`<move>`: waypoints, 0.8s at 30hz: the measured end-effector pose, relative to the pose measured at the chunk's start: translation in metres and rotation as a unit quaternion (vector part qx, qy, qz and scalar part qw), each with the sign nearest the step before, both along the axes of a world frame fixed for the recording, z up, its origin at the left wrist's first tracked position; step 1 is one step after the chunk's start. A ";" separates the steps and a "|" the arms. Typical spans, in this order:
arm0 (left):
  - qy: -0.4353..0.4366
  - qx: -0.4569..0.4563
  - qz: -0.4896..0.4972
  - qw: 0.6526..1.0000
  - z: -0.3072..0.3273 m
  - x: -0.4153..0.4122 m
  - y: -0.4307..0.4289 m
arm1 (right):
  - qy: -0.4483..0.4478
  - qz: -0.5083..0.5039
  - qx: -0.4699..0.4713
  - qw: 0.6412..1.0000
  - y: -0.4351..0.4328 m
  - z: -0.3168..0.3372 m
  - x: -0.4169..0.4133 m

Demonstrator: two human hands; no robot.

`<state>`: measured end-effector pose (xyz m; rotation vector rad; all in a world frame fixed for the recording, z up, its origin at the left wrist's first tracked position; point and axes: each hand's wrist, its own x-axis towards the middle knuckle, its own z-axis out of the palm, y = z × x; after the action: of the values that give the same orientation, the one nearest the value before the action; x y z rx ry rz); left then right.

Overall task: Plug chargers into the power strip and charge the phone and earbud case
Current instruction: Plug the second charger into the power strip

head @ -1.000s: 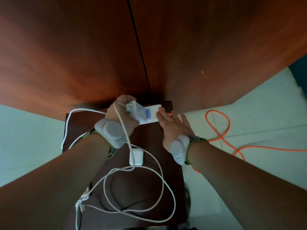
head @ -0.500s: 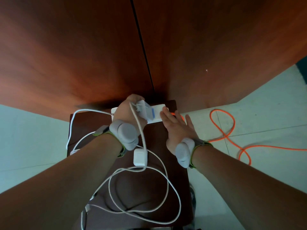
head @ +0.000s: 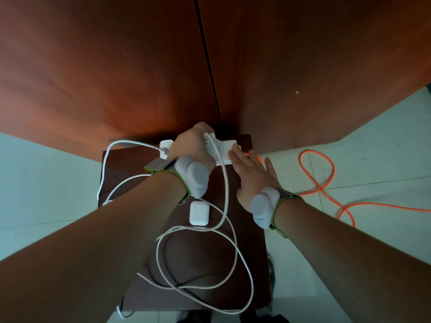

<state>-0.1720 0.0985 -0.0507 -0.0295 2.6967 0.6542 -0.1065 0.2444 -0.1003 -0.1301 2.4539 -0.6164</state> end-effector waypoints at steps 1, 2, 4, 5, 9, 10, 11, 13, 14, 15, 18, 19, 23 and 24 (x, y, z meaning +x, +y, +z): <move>-0.002 0.000 -0.006 1.000 0.000 0.000 -0.001 | -0.004 -0.001 -0.003 1.000 -0.001 0.001 0.000; -0.002 -0.006 -0.017 1.000 0.001 0.001 -0.001 | -0.010 -0.004 -0.006 1.000 -0.001 0.001 0.000; -0.009 -0.012 -0.032 0.999 0.004 0.002 -0.003 | -0.024 -0.015 -0.015 0.999 -0.004 0.004 -0.003; -0.018 -0.006 -0.028 0.999 0.006 0.003 -0.002 | -0.032 -0.026 -0.020 0.999 -0.005 0.007 -0.006; -0.038 0.032 0.026 0.998 0.013 0.015 -0.012 | -0.007 -0.096 -0.071 0.993 -0.009 0.016 -0.002; -0.033 0.052 0.044 0.997 0.015 0.020 -0.017 | 0.004 -0.124 -0.098 0.987 -0.009 0.015 0.004; -0.024 0.071 0.058 0.996 0.018 0.027 -0.022 | 0.014 -0.156 -0.128 0.979 -0.008 0.015 0.010; -0.007 0.107 0.078 0.991 0.026 0.042 -0.030 | 0.021 -0.229 -0.186 0.955 -0.009 0.018 0.026; -0.006 0.128 0.089 0.988 0.031 0.051 -0.033 | 0.015 -0.256 -0.214 0.942 -0.010 0.023 0.034; -0.013 0.147 0.102 0.984 0.034 0.060 -0.037 | -0.001 -0.271 -0.246 0.931 -0.013 0.028 0.043; -0.046 0.178 0.130 0.974 0.035 0.082 -0.048 | -0.056 -0.244 -0.328 0.911 -0.022 0.053 0.065; -0.054 0.175 0.136 0.974 0.036 0.089 -0.052 | -0.070 -0.237 -0.355 0.902 -0.026 0.063 0.071; -0.092 0.196 0.171 0.961 0.048 0.117 -0.061 | -0.094 -0.240 -0.409 0.875 -0.041 0.095 0.082; -0.108 0.202 0.167 0.959 0.053 0.124 -0.061 | -0.084 -0.243 -0.401 0.879 -0.043 0.101 0.083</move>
<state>-0.0481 0.0373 0.0021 -0.4328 2.3190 1.2166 -0.0239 0.2012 0.0004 0.2197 1.9096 -1.7604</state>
